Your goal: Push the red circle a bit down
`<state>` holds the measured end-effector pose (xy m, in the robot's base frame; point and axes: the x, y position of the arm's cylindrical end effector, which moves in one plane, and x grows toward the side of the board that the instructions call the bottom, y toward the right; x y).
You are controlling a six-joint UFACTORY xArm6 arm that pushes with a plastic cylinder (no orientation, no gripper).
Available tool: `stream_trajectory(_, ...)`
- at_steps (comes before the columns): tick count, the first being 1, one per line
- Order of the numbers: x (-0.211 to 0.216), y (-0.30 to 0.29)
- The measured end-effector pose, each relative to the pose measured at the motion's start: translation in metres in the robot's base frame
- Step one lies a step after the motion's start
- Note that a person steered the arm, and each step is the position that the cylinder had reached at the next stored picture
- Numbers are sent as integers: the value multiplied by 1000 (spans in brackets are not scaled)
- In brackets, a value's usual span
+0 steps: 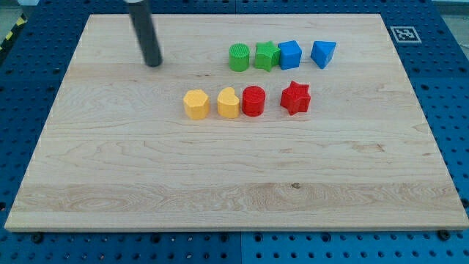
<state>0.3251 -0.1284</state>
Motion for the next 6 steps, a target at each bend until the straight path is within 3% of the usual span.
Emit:
stream_trajectory(2, 16, 70)
stream_trajectory(4, 77, 158)
stream_trajectory(6, 150, 197)
